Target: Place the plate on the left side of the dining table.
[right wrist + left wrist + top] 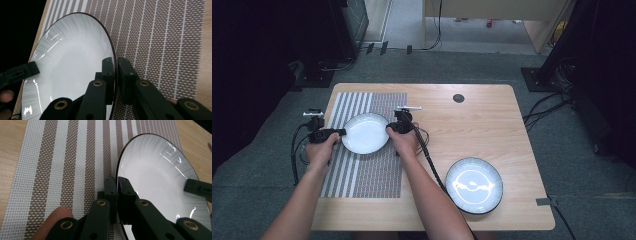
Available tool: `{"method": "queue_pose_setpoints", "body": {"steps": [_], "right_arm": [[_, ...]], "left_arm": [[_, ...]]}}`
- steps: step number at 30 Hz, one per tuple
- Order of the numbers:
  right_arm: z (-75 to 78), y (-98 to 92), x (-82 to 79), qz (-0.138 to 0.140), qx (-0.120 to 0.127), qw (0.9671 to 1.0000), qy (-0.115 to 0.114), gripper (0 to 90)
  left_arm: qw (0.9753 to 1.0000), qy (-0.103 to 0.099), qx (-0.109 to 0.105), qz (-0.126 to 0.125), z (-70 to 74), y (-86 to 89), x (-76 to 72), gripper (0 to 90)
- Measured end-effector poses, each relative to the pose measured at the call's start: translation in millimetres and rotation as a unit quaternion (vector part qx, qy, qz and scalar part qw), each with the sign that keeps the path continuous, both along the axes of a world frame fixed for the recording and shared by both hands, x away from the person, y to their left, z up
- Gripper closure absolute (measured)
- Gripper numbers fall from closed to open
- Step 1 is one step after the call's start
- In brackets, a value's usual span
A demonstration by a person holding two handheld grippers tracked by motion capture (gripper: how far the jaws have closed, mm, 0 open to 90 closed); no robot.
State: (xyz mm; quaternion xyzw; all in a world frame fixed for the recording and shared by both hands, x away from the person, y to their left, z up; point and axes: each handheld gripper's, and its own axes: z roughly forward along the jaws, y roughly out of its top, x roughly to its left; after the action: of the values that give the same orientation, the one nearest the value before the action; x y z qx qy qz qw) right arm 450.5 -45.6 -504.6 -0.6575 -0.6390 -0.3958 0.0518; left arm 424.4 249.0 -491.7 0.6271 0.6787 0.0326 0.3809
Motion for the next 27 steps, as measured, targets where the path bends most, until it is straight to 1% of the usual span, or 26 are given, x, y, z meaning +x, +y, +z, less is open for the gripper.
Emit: {"method": "queue_pose_setpoints", "body": {"steps": [2,4,5,7,10,12,13,15,16,17,20,21,22,23,25,26,27], "right_arm": [[-1.1,0.6,-0.1,-0.001,0.001,1.0,-0.004,84.1],[-1.3,1.1,-0.3,-0.002,0.0,1.0,-0.006,84.1],[-1.8,0.4,0.0,-0.001,0.004,1.0,-0.005,84.3],[-2.6,-1.0,0.6,-0.001,0.01,0.9999,-0.002,84.5],[-2.9,-1.4,0.8,-0.001,0.011,0.9999,-0.003,84.6],[-2.7,-0.4,0.4,-0.003,0.007,0.9999,-0.008,84.3],[-2.4,0.0,-0.2,0.002,0.001,0.9999,-0.014,83.7],[-2.0,0.3,-0.6,0.004,-0.001,0.9999,-0.015,82.7],[-1.7,0.3,-1.3,0.005,-0.007,0.9998,-0.018,79.9],[-1.7,0.0,-2.0,0.005,-0.011,0.9996,-0.024,76.6],[-0.3,-3.4,-4.4,-0.001,-0.017,0.9988,-0.045,69.1],[0.6,-4.7,-5.2,-0.002,-0.018,0.9985,-0.052,68.0],[1.7,-5.9,-6.0,0.001,-0.02,0.9979,-0.061,65.6],[3.0,-6.3,-7.4,0.007,-0.029,0.9969,-0.073,64.1],[6.2,-6.9,-10.4,0.015,-0.046,0.9941,-0.097,58.5],[10.6,-8.3,-13.5,0.021,-0.055,0.9913,-0.118,53.8],[10.6,-8.3,-13.5,0.021,-0.055,0.9913,-0.118,53.8]], "left_arm": [[0.9999,-0.002,-0.008,0.007,-1.4,0.5,-1.5,87.6],[0.9999,-0.003,-0.01,0.01,-1.7,0.3,-2.3,87.6],[0.9999,-0.007,-0.008,0.011,-2.3,-0.1,-3.4,87.5],[0.9999,-0.007,-0.007,0.012,-2.1,-0.9,-4.4,87.5],[0.9998,-0.009,-0.006,0.015,-2.3,-1.6,-5.1,87.5],[0.9998,-0.008,-0.009,0.013,-2.7,-1.0,-5.2,87.4],[0.9999,-0.007,-0.011,0.011,-2.9,-0.2,-5.0,87.1],[0.9999,-0.006,-0.012,0.009,-3.1,0.0,-5.1,86.6],[0.9999,-0.006,-0.012,0.006,-3.4,0.1,-5.2,84.9],[0.9999,-0.01,-0.013,0.004,-3.8,0.3,-5.7,80.8],[0.9995,-0.029,-0.01,0.004,-2.3,1.2,-8.8,70.3],[0.999,-0.043,-0.007,0.002,-0.9,1.4,-10.5,68.7],[0.9983,-0.058,0.003,-0.001,1.1,1.0,-12.4,65.8],[0.9973,-0.071,0.02,-0.003,3.4,0.2,-14.4,63.5],[0.9946,-0.094,0.045,-0.003,7.0,-1.5,-18.0,58.8],[0.9935,-0.099,0.056,-0.003,10.6,-1.3,-20.5,54.6],[0.9935,-0.099,0.056,-0.003,10.6,-1.3,-20.5,51.9]]}}
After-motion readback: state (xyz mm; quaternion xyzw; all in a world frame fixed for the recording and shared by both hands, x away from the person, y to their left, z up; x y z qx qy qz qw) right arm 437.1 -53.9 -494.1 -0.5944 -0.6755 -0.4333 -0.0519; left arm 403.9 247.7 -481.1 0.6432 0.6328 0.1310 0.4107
